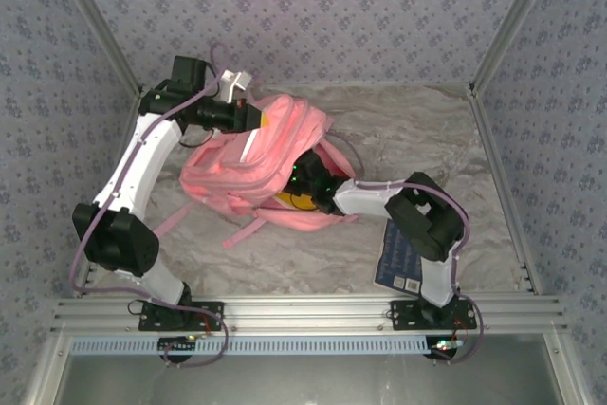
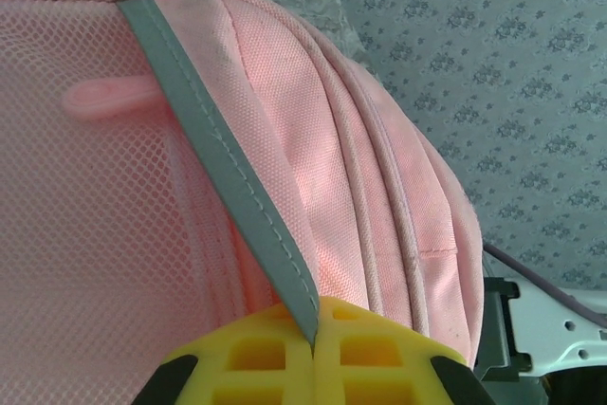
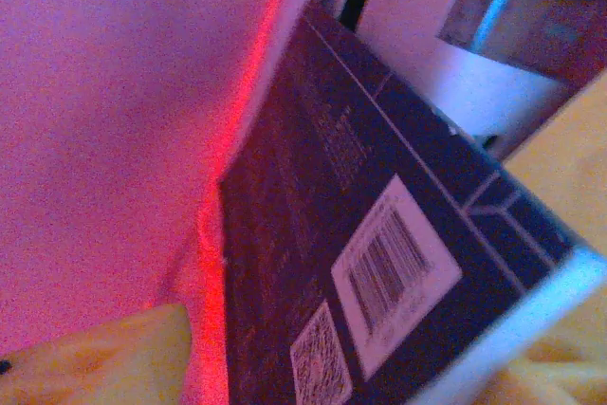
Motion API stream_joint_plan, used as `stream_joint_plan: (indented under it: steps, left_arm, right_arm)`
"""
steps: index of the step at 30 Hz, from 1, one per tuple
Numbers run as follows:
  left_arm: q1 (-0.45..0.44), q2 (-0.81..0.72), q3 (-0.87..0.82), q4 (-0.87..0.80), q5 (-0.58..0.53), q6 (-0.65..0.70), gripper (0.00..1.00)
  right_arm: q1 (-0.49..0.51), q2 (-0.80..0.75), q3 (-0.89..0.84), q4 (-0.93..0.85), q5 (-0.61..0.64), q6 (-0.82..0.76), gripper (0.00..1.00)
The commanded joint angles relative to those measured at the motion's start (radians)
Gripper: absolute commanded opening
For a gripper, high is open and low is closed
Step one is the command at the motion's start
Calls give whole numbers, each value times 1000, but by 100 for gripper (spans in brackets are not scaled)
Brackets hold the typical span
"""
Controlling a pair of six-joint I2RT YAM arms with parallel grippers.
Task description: Pack the student bag
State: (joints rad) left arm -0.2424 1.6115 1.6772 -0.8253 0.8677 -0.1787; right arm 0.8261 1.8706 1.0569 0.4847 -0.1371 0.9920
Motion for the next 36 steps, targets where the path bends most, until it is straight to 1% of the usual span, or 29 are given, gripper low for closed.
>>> stream_joint_plan:
  steps: [1, 4, 7, 9, 11, 13, 14, 15, 17, 19, 21, 22, 23, 24, 26, 29, 30, 32, 33, 34, 35, 36]
  left_arm:
    - [15, -85, 14, 139, 80, -19, 0]
    - [28, -88, 4, 141, 66, -34, 0]
    - [35, -89, -2, 142, 38, -43, 0]
    - [37, -90, -4, 141, -14, -48, 0]
    - [37, -94, -16, 141, -66, -57, 0]
    - [32, -98, -37, 142, -128, -71, 0]
    - [22, -98, -47, 141, -158, -71, 0]
    - [2, -97, -55, 134, -211, -68, 0]
    - [-54, -83, -63, 102, -332, -39, 0]
    - [-102, -55, -80, 89, -428, -30, 0]
    - [-127, -15, -101, 91, -526, -46, 0]
    - [-138, 3, -103, 85, -585, -41, 0]
    - [-150, 16, -106, 78, -675, -33, 0]
    - [-163, 24, -114, 81, -760, -19, 0]
    - [-175, 34, -135, 100, -874, 3, 0]
    - [-176, 51, -143, 108, -990, 30, 0]
    - [-179, 52, -146, 110, -1020, 42, 0]
    - [-188, 47, -161, 127, -1058, 65, 0]
    - [-191, 45, -164, 133, -1048, 67, 4]
    - [-192, 47, -166, 133, -1008, 62, 13]
    - [-195, 48, -163, 131, -954, 49, 23]
    - [-203, 48, -163, 127, -902, 25, 30]
  right_arm:
    - [-9, -114, -71, -48, 65, -111, 74]
    - [-15, -206, -155, -59, 84, -150, 75]
    - [-24, -305, -252, -47, 100, -185, 74]
    - [-38, -378, -308, -93, 99, -200, 71]
    - [-53, -472, -346, -214, 131, -204, 68]
    - [-60, -584, -376, -361, 193, -254, 63]
    - [-52, -648, -382, -450, 298, -283, 61]
    - [-36, -715, -391, -554, 384, -285, 60]
    - [-27, -847, -427, -703, 492, -268, 60]
    - [-43, -963, -454, -851, 524, -237, 60]
    - [-82, -1052, -463, -974, 480, -236, 62]
    - [-91, -1084, -462, -1022, 490, -230, 63]
    - [-98, -1110, -463, -1113, 525, -189, 63]
    - [-106, -1125, -462, -1197, 568, -128, 63]
    - [-149, -1124, -464, -1339, 610, -32, 65]
    - [-251, -1070, -481, -1477, 638, 81, 70]
    - [-292, -1046, -489, -1499, 646, 103, 73]
    - [-332, -1015, -510, -1498, 673, 117, 84]
    - [-353, -1001, -523, -1475, 678, 112, 87]
    - [-376, -993, -536, -1452, 661, 107, 91]
    - [-403, -983, -551, -1421, 628, 102, 92]
    - [-431, -976, -572, -1377, 590, 89, 93]
